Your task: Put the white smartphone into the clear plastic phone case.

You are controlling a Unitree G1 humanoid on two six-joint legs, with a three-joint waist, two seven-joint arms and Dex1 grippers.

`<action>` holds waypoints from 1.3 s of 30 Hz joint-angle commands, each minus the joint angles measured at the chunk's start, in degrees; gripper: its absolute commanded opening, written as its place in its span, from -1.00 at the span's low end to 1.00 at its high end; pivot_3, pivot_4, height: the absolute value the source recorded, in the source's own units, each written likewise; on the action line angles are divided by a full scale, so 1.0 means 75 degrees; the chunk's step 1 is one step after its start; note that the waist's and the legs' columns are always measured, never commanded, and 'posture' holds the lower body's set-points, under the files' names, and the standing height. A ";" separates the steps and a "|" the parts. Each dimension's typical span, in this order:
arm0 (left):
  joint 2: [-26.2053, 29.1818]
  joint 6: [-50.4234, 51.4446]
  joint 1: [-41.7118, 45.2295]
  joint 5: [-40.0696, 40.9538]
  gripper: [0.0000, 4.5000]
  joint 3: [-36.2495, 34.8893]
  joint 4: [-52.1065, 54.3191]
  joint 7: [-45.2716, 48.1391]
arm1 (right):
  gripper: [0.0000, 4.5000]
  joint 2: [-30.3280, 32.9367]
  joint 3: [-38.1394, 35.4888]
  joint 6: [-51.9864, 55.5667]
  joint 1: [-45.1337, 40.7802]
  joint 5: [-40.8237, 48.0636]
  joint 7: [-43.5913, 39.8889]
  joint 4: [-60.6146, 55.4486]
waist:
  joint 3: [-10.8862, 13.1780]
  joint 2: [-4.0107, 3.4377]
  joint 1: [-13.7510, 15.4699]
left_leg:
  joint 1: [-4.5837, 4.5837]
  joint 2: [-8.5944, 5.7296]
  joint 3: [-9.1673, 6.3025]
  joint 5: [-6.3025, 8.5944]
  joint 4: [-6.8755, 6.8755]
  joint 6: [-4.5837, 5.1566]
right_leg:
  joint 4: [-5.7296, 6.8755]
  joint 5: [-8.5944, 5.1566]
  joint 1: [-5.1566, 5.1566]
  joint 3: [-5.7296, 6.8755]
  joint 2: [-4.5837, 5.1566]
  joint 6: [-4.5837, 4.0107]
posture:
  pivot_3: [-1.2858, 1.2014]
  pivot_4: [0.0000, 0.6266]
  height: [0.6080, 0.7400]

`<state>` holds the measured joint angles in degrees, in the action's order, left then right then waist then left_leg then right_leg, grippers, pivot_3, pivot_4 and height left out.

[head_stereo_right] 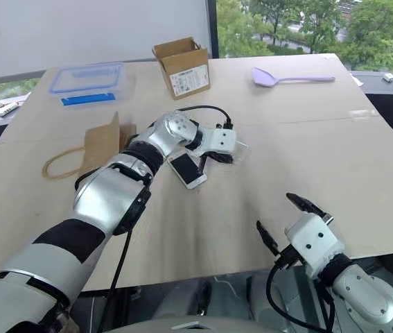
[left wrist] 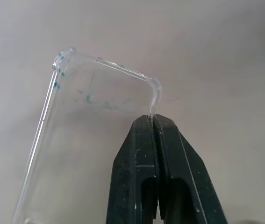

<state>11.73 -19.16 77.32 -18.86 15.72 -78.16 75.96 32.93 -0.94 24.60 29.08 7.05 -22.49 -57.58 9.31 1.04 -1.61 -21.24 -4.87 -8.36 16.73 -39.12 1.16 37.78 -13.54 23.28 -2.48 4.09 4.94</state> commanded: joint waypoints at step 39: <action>0.3986 0.8067 -0.5916 0.4791 0.00 0.0411 1.2347 0.0622 | 1.00 -0.0629 0.0892 0.2064 -0.3954 0.1390 -0.0836 0.1905 | 0.0012 -0.0042 0.0071 | -0.0058 0.0008 0.0004 -0.0015 0.0005 -0.0028 | 0.0002 0.0014 0.0066 -0.0018 0.0005 -0.0034 | 0.03 -0.52 1.00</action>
<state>40.85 40.31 33.54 12.97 23.61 11.05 80.65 28.81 4.05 40.14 1.99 17.70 -28.52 -45.02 9.40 0.72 -1.08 -21.68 -4.80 -8.32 16.62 -39.07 0.95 37.81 -13.43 23.80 -2.61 4.13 4.68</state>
